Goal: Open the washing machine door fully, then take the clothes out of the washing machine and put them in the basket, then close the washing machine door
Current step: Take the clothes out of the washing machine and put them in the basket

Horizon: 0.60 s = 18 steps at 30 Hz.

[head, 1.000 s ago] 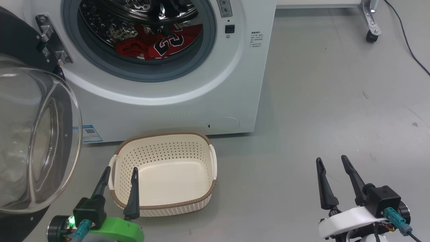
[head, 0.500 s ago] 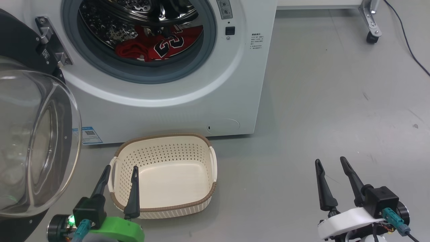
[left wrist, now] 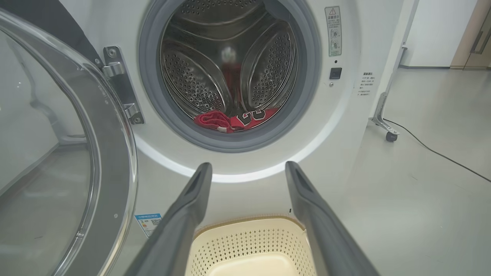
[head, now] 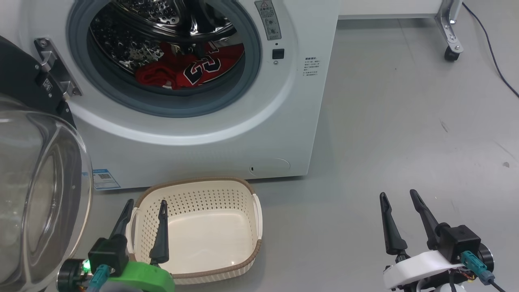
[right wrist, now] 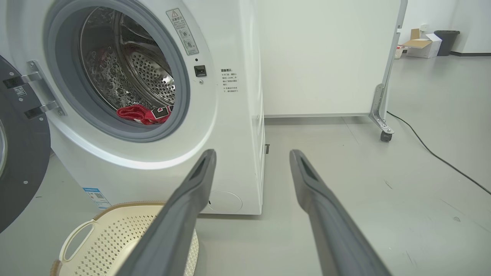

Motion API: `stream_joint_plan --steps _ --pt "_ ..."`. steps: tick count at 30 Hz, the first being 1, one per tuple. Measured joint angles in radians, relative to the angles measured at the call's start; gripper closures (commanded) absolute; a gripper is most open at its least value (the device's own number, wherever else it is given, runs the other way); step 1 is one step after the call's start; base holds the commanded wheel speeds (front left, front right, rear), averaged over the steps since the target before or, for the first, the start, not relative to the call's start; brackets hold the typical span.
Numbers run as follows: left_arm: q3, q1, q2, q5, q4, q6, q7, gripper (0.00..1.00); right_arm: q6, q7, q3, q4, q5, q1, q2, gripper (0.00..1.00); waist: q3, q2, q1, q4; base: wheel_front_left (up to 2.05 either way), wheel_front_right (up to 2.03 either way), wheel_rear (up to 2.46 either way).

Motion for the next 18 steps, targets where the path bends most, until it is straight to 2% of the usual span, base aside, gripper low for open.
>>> stream_joint_plan --steps 9,18 --pt "-0.007 0.0 0.0 0.007 -0.002 0.0 0.0 0.0 0.0 0.0 0.0 0.002 0.0 0.0 0.0 0.0 0.001 0.0 0.0 0.001 1.21 -1.21 0.0" --pt "-0.005 0.0 0.0 0.007 -0.004 0.0 0.0 0.0 0.0 0.0 0.003 0.003 0.0 0.0 0.0 0.0 0.007 0.0 0.0 0.004 0.83 -0.83 0.0"
